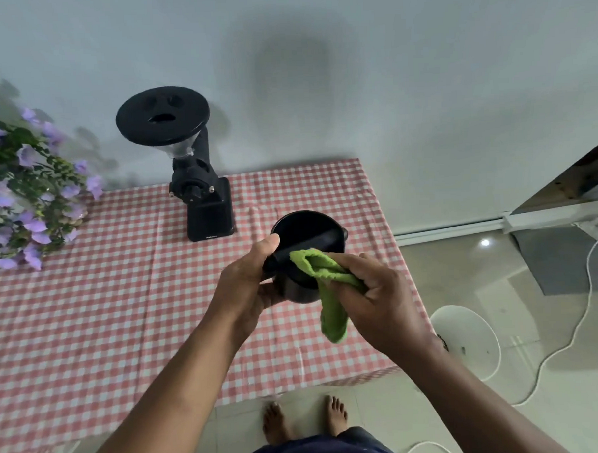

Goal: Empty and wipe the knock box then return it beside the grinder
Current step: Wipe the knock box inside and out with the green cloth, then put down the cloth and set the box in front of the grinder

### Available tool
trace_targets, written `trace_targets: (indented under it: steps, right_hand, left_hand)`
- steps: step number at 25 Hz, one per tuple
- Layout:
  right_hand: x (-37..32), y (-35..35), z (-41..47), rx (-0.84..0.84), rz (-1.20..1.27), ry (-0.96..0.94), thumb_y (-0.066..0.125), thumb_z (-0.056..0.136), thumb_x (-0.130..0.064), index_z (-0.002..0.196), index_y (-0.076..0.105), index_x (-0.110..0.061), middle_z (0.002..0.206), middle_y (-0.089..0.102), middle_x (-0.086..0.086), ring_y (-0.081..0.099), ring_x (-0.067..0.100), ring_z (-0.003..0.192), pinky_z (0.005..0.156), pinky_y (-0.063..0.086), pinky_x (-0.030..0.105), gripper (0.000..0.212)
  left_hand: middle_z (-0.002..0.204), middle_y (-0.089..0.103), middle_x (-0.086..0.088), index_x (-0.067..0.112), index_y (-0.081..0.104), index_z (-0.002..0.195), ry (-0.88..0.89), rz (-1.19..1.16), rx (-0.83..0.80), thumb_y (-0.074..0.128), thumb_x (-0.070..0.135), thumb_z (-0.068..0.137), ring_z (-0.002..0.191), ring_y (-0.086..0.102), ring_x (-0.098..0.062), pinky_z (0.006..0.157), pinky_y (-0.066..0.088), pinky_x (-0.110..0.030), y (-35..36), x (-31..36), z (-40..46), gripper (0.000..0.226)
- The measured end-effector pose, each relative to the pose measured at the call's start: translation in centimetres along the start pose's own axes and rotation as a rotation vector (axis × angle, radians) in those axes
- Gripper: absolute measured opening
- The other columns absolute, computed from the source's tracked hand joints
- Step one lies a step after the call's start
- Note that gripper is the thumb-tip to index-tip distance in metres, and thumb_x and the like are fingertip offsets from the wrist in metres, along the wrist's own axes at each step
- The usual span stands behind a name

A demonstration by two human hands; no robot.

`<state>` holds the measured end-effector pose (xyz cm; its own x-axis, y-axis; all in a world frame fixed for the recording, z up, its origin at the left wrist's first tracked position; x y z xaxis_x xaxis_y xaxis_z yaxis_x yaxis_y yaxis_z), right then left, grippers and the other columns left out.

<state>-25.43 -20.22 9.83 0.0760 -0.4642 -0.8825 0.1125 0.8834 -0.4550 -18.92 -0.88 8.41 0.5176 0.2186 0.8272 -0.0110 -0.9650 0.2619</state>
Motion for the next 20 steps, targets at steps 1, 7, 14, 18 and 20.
trace_targets:
  steps: [1, 7, 14, 18, 20]
  right_hand:
    - [0.4, -0.8, -0.2, -0.005, 0.069, 0.027, 0.067, 0.101, -0.007, 0.124, 0.079, -0.029, 0.079, 0.077, -0.004, 0.073, 0.012, 0.078, 0.073, 0.059, 0.028, 0.034]
    - [5.3, -5.8, -0.3, 0.164, 0.012, 0.308, 0.071, 0.099, -0.016, 0.059, 0.063, -0.036, 0.054, 0.051, -0.017, 0.046, 0.002, 0.052, 0.051, 0.036, 0.013, 0.046]
    - [12.3, -5.0, 1.1, -0.079, -0.004, 0.494, 0.069, 0.1, -0.029, 0.081, 0.066, -0.012, 0.069, 0.06, -0.003, 0.054, 0.008, 0.061, 0.059, 0.046, 0.027, 0.026]
    - [17.0, -6.7, 1.0, -0.004, -0.009, 0.574, 0.068, 0.102, -0.018, 0.081, 0.064, -0.014, 0.066, 0.058, -0.003, 0.053, -0.001, 0.048, 0.045, 0.044, 0.017, 0.022]
    - [20.7, -8.0, 0.3, -0.105, -0.14, 0.741, 0.069, 0.1, -0.017, 0.104, 0.072, -0.004, 0.075, 0.066, 0.006, 0.061, 0.013, 0.054, 0.046, 0.051, 0.026, 0.014]
  left_hand:
    - [0.105, 0.083, -0.008, 0.014, 0.079, 0.114, -0.011, -0.041, 0.02, 0.068, 0.043, 0.096, 0.11, 0.076, -0.035, 0.086, 0.065, -0.05, 0.3, -0.1, 0.1, 0.036]
    - [0.116, 0.073, -0.014, 0.016, 0.073, 0.116, -0.038, -0.102, 0.068, 0.069, 0.041, 0.095, 0.11, 0.072, -0.035, 0.086, 0.063, -0.051, 2.6, -1.1, 0.9, 0.033]
    - [0.119, 0.071, -0.013, 0.02, 0.068, 0.116, -0.055, -0.139, 0.127, 0.068, 0.041, 0.096, 0.115, 0.069, -0.036, 0.102, 0.056, -0.061, 3.1, -3.6, 1.6, 0.029]
    - [0.118, 0.07, -0.012, 0.02, 0.068, 0.115, -0.056, -0.122, 0.142, 0.065, 0.042, 0.098, 0.118, 0.068, -0.037, 0.103, 0.054, -0.063, 3.0, -5.1, 1.5, 0.028]
    - [0.12, 0.07, -0.012, 0.021, 0.067, 0.118, -0.07, -0.109, 0.144, 0.065, 0.043, 0.098, 0.119, 0.067, -0.037, 0.104, 0.054, -0.063, 3.1, -5.9, 1.4, 0.03]
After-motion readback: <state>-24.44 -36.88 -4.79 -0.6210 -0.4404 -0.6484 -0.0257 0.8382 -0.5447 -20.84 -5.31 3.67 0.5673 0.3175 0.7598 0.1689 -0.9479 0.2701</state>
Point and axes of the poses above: each hand's wrist, its own z-axis towards the middle knuckle, its own y-axis out of the palm, x = y × z, the point moved 1 cm from there along z, towards the middle knuckle
